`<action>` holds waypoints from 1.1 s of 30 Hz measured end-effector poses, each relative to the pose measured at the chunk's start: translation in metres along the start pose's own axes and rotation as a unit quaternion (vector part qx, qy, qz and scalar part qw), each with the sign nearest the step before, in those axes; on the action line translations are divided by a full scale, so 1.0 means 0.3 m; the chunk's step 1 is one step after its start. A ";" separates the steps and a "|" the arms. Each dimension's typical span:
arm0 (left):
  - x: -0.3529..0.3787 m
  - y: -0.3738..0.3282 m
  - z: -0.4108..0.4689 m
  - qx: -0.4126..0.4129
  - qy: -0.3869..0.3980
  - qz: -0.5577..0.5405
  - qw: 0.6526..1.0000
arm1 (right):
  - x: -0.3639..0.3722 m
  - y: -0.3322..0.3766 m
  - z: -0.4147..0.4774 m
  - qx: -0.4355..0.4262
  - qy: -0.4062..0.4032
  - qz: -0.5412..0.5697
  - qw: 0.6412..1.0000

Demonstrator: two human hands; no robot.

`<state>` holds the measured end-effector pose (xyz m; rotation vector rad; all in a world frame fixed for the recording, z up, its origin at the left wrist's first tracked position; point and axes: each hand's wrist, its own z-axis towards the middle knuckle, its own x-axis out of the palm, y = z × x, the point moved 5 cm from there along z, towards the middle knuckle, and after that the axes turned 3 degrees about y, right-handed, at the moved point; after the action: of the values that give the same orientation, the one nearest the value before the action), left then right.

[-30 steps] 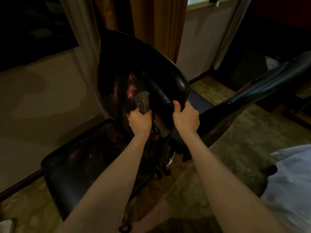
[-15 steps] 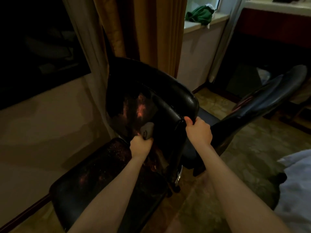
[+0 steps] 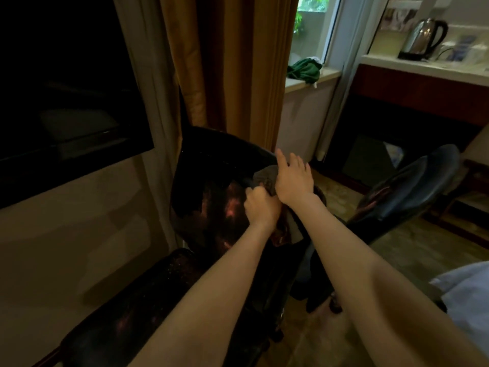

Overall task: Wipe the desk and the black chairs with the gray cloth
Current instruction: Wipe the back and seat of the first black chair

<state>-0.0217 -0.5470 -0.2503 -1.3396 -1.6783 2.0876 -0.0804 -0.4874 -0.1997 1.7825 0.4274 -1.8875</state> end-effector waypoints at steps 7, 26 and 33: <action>-0.033 0.145 0.062 -0.054 -0.041 -0.004 0.998 | 0.066 -0.022 0.045 0.029 -0.015 -0.080 0.996; -0.187 0.372 0.105 -0.157 -0.019 0.008 0.987 | 0.066 0.092 0.089 -0.035 -0.055 -0.105 0.992; -0.194 0.079 0.223 -0.065 -0.062 -0.036 0.995 | 0.037 0.178 0.237 -0.027 0.013 -0.113 0.993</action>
<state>-0.0246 -0.6382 -0.2404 -1.1851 -1.9130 2.0916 -0.1099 -0.5722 -0.1981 1.7878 0.7080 -1.9841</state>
